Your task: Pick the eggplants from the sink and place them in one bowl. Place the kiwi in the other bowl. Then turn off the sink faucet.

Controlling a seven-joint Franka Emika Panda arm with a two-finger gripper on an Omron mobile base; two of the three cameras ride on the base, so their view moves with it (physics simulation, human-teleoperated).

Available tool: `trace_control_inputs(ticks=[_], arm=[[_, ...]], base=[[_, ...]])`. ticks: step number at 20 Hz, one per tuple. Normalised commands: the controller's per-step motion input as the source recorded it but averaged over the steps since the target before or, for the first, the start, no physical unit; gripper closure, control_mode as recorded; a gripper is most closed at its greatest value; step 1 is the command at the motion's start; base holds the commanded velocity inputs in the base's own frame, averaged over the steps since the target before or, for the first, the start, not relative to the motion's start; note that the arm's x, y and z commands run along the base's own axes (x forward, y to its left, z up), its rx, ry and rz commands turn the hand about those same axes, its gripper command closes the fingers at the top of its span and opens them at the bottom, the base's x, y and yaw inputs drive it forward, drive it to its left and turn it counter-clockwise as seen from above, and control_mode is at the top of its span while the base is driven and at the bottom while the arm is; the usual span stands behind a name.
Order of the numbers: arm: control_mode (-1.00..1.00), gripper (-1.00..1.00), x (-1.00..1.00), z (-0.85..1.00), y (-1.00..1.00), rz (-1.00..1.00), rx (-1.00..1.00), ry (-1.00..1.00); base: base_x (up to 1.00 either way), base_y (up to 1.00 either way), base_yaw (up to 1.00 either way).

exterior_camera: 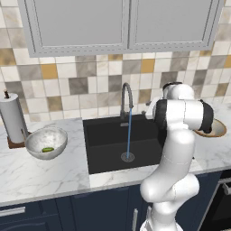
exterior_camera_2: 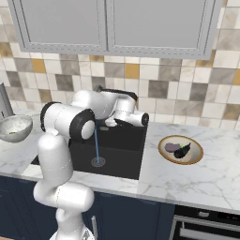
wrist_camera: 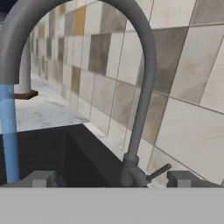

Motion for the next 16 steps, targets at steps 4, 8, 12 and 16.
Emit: trace_control_inputs(ticks=[4, 8, 12, 16], arm=[[-1.0, -1.0, 0.27, -0.1, 0.0, 0.0, 0.01, 0.0], [-1.0, -1.0, 0.22, -0.07, 0.0, 0.0, 0.01, 0.0], [-1.0, -1.0, 0.12, -0.08, 0.0, 0.0, 0.01, 0.0], [-1.0, -1.0, 0.09, -0.16, 0.0, 0.0, 0.0, 0.0]], base=[[0.0, 0.0, 0.0], [0.0, 0.0, 0.0], [0.0, 0.0, 0.0], [0.0, 0.0, 0.0]])
